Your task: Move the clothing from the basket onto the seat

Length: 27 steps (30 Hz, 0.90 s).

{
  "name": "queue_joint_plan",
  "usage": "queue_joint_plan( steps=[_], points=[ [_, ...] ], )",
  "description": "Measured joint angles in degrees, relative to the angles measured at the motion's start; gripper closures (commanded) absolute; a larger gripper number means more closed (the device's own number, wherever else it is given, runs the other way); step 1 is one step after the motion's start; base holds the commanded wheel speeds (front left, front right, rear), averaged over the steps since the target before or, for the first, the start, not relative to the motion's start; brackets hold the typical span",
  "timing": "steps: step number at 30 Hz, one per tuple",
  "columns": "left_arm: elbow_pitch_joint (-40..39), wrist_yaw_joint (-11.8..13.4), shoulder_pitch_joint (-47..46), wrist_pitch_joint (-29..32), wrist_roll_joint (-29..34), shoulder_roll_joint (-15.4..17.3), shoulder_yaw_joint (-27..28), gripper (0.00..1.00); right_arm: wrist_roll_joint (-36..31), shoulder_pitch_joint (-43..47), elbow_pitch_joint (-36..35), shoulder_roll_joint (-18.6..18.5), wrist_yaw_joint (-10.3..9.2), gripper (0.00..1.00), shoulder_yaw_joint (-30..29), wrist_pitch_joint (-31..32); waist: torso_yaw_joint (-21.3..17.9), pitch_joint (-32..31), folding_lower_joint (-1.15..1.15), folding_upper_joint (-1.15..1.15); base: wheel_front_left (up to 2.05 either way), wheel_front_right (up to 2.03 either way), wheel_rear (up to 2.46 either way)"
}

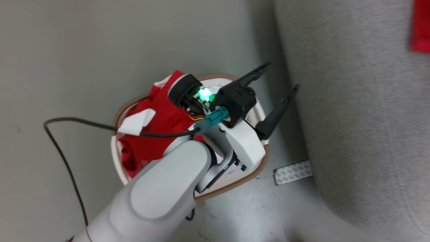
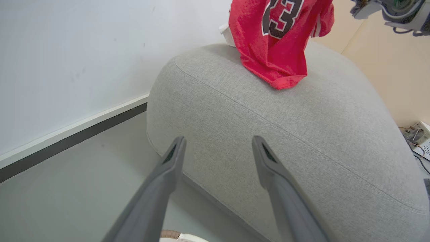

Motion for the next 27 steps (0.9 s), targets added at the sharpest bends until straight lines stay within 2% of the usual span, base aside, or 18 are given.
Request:
queue_joint_plan(
  steps=[1,2,3,4,5,8,12,16,17,18,21,22,23,27],
  points=[
    [0.1,0.2,0.0,-0.3,0.0,0.0,0.2,0.0,-1.2,0.0,2.1,-0.4,0.0,1.0,-0.9,-0.5,0.7,0.7,0.0,0.0,0.0,0.0,0.0],
    [0.3,0.3,0.0,-0.7,0.0,0.1,0.3,0.0,-2.4,0.0,4.5,-0.6,0.0,0.91,-1.9,-0.9,1.4,1.3,-0.01,0.0,0.0,0.0,0.0],
    [0.5,0.5,0.0,-1.1,0.0,0.3,0.5,0.0,-3.8,0.0,6.6,-0.5,0.0,0.91,-2.7,-1.2,2.1,1.7,-0.01,0.0,0.0,0.0,0.0],
    [0.8,0.5,0.2,-1.4,-0.1,0.5,0.5,0.0,-4.8,0.2,8.7,-0.2,0.0,0.55,-3.3,-1.6,2.6,2.1,-0.01,0.0,0.0,0.0,0.0],
    [1.1,0.7,0.4,-1.5,-0.2,0.8,0.5,0.0,-5.8,0.7,10.8,0.4,0.0,0.0,-4.0,-1.8,3.1,2.4,-0.01,0.0,0.0,0.0,0.0],
    [1.9,1.0,1.6,-2.0,-0.4,1.9,0.8,0.0,-8.3,2.8,15.3,2.2,0.0,0.0,-5.9,-2.6,3.8,2.3,-0.01,0.0,0.0,0.0,0.0],
    [2.6,1.4,2.5,-3.0,-1.0,2.7,1.7,0.0,-10.0,6.7,15.7,3.9,0.0,0.0,-5.9,-2.9,3.6,0.9,-0.02,0.0,0.0,0.0,0.0],
    [3.6,2.0,4.2,-4.5,-1.9,4.4,3.0,0.0,-10.4,12.5,8.0,5.6,0.0,0.0,-6.1,-2.9,3.2,-1.2,-0.02,-0.01,0.0,0.0,0.0],
    [3.9,2.6,5.4,-5.8,-2.6,5.0,3.7,0.0,-10.5,16.3,3.1,6.8,0.0,0.0,-6.9,-2.9,2.9,-2.6,-0.02,0.0,0.0,0.0,0.0],
    [3.9,2.6,5.4,-5.8,-2.6,5.0,3.7,0.0,-10.5,16.3,3.1,6.8,0.0,0.0,-6.9,-2.9,2.9,-2.6,-0.02,0.0,0.0,0.0,0.0],
    [4.9,3.5,7.9,-7.7,-3.9,6.0,5.0,0.0,-11.8,22.6,-4.1,8.7,0.0,0.0,-7.2,-2.9,2.5,-5.3,-0.03,0.0,0.0,0.0,0.0],
    [5.8,4.0,9.9,-9.6,-4.8,6.1,6.0,0.0,-13.0,26.8,-9.0,9.7,0.0,0.0,-7.4,-2.9,2.4,-7.5,-0.03,-0.01,0.0,0.0,0.0],
    [5.8,4.0,9.9,-9.6,-4.8,6.1,6.0,0.0,-13.0,26.8,-9.0,9.7,0.0,0.0,-7.4,-2.9,2.4,-7.5,-0.03,-0.01,0.0,0.0,0.0],
    [7.8,5.1,14.7,-13.0,-7.7,6.0,7.8,0.0,-14.1,35.8,-17.1,12.3,0.0,0.0,-6.8,-2.9,2.6,-12.8,-0.04,0.0,0.0,0.0,0.0]
  ],
)
